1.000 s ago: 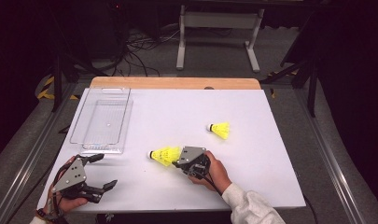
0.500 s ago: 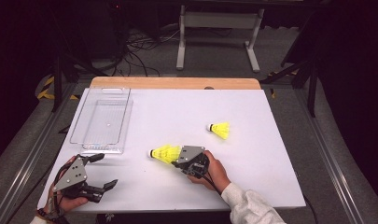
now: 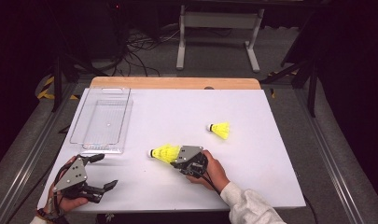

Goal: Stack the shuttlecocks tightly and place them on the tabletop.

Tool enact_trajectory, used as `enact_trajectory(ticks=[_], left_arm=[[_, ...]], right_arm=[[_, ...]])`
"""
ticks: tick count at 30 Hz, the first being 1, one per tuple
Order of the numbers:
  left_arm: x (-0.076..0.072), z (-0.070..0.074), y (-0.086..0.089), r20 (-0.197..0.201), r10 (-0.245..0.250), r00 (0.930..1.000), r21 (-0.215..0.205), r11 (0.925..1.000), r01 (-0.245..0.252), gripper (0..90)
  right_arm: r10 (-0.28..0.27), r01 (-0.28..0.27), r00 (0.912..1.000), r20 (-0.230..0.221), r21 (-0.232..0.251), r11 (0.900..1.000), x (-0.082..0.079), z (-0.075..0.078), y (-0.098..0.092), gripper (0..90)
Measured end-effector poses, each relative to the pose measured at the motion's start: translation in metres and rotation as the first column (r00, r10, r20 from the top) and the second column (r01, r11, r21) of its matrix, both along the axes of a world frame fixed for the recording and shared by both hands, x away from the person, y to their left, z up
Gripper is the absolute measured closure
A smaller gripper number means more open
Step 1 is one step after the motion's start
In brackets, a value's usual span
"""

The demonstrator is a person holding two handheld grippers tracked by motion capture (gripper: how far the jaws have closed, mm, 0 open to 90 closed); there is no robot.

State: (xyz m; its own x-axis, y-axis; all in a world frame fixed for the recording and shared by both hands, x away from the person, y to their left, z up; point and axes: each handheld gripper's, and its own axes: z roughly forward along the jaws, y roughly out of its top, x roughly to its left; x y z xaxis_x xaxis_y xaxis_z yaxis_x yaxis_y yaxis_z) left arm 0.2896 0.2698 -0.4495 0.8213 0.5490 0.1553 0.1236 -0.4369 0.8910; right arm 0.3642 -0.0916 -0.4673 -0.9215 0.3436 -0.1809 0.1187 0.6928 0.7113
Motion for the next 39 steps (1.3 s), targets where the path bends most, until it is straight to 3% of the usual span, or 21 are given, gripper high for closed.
enact_trajectory(ticks=[15,39], left_arm=[[-0.001,0.001,0.001,0.006,-0.002,1.0000,-0.001,1.0000,0.002,6.9],[-0.002,0.002,0.001,0.008,-0.004,1.0000,-0.001,1.0000,0.004,6.9]], right_arm=[[-0.012,0.012,0.9999,-0.012,0.027,1.000,-0.002,0.001,-0.003,74.8],[-0.023,0.023,0.9997,0.005,0.056,0.998,-0.009,0.010,-0.012,61.8]])
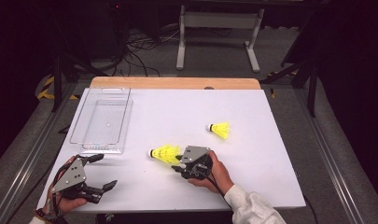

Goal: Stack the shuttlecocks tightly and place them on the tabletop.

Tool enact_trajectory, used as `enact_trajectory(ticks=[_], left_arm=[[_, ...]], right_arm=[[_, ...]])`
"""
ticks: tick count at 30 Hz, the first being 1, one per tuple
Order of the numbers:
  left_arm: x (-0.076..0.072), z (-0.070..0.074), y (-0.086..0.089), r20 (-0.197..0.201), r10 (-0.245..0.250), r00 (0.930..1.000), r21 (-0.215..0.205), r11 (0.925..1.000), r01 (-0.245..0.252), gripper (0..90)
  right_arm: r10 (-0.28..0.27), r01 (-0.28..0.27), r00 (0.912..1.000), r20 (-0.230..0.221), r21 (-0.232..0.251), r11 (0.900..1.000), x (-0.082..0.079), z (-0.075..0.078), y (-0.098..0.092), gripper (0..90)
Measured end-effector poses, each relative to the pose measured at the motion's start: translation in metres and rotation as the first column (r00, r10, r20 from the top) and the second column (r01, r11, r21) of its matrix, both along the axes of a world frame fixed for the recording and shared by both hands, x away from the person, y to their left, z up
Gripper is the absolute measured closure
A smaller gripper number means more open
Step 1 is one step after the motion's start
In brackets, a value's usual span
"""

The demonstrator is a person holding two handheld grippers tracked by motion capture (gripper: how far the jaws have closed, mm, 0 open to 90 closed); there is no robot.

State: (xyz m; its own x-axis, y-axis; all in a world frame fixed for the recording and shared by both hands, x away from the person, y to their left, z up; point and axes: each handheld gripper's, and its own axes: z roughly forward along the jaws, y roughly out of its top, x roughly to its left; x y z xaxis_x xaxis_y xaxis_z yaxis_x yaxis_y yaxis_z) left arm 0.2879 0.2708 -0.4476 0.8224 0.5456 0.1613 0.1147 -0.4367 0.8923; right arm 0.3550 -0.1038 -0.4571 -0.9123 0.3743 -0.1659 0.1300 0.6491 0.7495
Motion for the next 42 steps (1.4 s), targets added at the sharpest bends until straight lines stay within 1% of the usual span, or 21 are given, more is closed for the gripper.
enact_trajectory(ticks=[4,10,16,21,22,24,25,27,32,36,38,42], left_arm=[[0.000,0.000,0.000,0.000,0.000,1.0000,0.000,1.0000,0.000,6.9],[0.000,0.000,0.000,0.000,-0.001,1.0000,-0.001,1.0000,0.001,6.9],[0.000,0.000,0.000,0.001,-0.001,1.0000,-0.001,1.0000,0.001,6.9],[0.000,0.000,0.000,0.001,-0.002,1.0000,-0.001,1.0000,0.002,6.9],[0.000,0.000,0.000,0.002,-0.002,1.0000,-0.001,1.0000,0.002,6.9],[0.000,0.000,0.000,0.001,-0.002,1.0000,-0.001,1.0000,0.002,6.9],[0.000,0.000,0.000,0.001,-0.002,1.0000,-0.001,1.0000,0.002,6.9],[0.000,0.000,0.000,0.001,-0.003,1.0000,-0.001,1.0000,0.003,6.9],[0.000,0.001,0.001,0.002,-0.002,1.0000,-0.001,1.0000,0.002,6.9],[0.000,0.001,0.001,0.002,-0.002,1.0000,-0.001,1.0000,0.002,6.9],[0.000,0.001,0.001,0.002,-0.002,1.0000,-0.001,1.0000,0.002,6.9],[0.000,0.001,0.001,0.001,-0.002,1.0000,-0.003,1.0000,0.002,6.9]], right_arm=[[-0.001,0.001,1.0000,-0.002,0.007,1.000,-0.002,0.002,-0.001,59.0],[-0.001,0.001,0.9999,0.012,0.007,1.000,-0.005,0.005,-0.003,55.8],[-0.005,0.005,0.9999,0.015,0.016,1.000,-0.006,0.008,-0.005,52.5],[-0.011,0.010,0.9996,0.024,0.017,1.000,-0.009,0.011,-0.006,45.7],[-0.005,0.004,0.9996,0.029,0.020,1.000,-0.009,0.012,-0.007,43.9],[-0.011,0.010,0.9994,0.031,0.027,1.000,-0.010,0.014,-0.008,40.5],[-0.011,0.010,0.9994,0.031,0.027,1.000,-0.010,0.014,-0.008,40.5],[-0.007,0.006,0.9994,0.034,0.036,0.999,-0.011,0.016,-0.010,36.2],[-0.025,0.023,0.9983,0.052,0.049,0.999,-0.014,0.019,-0.012,27.6],[-0.037,0.033,0.9967,0.072,0.052,0.998,-0.016,0.023,-0.013,22.5],[-0.041,0.037,0.9957,0.083,0.050,0.998,-0.017,0.025,-0.014,21.0],[-0.046,0.041,0.9950,0.089,0.059,0.997,-0.018,0.028,-0.016,20.2]])
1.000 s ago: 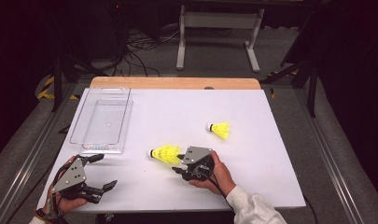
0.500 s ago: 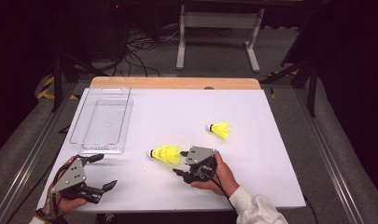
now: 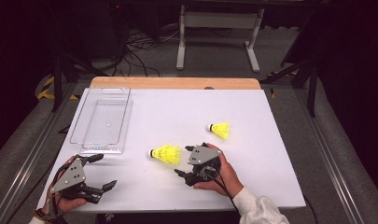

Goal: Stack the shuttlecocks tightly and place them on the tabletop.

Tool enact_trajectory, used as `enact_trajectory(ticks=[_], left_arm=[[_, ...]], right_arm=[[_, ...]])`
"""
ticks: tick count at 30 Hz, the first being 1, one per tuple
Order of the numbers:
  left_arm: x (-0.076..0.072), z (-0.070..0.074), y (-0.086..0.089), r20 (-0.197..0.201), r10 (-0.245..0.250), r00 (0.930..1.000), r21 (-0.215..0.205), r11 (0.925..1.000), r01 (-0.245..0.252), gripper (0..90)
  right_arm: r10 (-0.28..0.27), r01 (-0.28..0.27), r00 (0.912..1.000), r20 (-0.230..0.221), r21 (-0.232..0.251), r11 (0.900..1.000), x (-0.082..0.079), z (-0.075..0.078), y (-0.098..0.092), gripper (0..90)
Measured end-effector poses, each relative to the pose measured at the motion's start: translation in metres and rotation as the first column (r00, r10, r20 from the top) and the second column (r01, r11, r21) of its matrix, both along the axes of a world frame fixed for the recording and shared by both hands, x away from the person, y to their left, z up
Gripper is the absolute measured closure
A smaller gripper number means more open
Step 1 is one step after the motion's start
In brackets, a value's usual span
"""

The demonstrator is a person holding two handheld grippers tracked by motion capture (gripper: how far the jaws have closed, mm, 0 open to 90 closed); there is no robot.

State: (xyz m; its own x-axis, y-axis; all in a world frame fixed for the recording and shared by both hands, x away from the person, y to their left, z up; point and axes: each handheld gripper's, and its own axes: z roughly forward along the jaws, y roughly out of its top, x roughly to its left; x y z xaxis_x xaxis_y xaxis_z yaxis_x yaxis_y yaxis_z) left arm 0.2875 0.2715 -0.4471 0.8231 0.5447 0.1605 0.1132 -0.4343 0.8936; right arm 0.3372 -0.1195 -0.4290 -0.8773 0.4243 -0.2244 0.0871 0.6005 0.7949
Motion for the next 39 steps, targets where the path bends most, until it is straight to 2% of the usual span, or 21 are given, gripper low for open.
enact_trajectory(ticks=[12,25,32,39], left_arm=[[0.000,0.000,0.000,-0.001,-0.003,1.0000,0.001,1.0000,0.003,6.9],[0.001,0.000,0.000,-0.005,-0.004,1.0000,0.002,1.0000,0.004,6.9],[0.001,0.000,0.000,-0.006,-0.002,1.0000,-0.003,1.0000,0.002,6.9],[0.001,0.000,0.000,-0.007,-0.004,1.0000,0.002,1.0000,0.004,6.8]], right_arm=[[-0.024,0.024,0.9996,0.018,0.012,1.000,0.001,0.010,-0.009,18.4],[-0.088,0.087,0.9953,0.040,0.023,0.996,0.007,0.020,-0.028,17.3],[-0.143,0.141,0.9883,0.053,0.029,0.990,0.012,0.026,-0.044,16.7],[-0.210,0.208,0.9764,0.051,0.043,0.977,0.017,0.027,-0.064,16.6]])
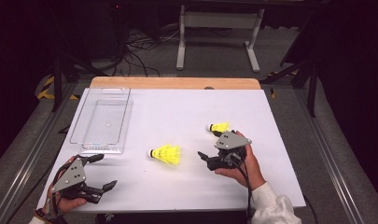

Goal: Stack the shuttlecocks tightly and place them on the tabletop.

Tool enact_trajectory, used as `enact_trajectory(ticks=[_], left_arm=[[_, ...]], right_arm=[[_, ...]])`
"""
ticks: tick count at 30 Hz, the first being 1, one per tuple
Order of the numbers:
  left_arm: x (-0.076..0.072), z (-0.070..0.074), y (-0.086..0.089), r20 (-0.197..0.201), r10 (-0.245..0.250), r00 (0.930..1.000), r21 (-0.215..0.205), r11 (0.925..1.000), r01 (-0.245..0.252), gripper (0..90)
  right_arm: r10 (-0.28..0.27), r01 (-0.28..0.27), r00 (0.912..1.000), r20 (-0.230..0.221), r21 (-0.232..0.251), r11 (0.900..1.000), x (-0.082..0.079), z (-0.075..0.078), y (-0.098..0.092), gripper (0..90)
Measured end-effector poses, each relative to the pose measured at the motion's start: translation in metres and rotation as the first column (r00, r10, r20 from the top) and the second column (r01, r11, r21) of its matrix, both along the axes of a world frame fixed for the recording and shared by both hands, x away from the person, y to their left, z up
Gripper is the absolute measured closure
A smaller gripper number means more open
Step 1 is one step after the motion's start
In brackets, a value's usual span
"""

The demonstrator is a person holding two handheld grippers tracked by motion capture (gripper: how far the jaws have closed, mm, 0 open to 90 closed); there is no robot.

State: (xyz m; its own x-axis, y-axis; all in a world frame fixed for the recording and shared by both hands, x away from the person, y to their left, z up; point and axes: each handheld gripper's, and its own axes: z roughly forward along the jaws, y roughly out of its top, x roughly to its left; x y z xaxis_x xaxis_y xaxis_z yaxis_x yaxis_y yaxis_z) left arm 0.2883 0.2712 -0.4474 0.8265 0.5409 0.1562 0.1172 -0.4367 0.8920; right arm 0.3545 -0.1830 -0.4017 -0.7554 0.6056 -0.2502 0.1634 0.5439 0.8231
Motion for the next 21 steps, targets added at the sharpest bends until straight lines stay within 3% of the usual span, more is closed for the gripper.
enact_trajectory(ticks=[10,21], left_arm=[[0.000,0.000,0.000,0.003,0.001,1.0000,-0.005,1.0000,-0.001,6.8],[0.000,0.000,0.000,0.004,-0.001,1.0000,-0.004,1.0000,0.002,6.8]], right_arm=[[-0.054,0.054,0.9985,-0.004,0.008,0.999,0.007,-0.002,-0.014,16.7],[-0.128,0.128,0.9913,-0.029,0.010,0.992,0.021,-0.009,-0.032,17.0]])
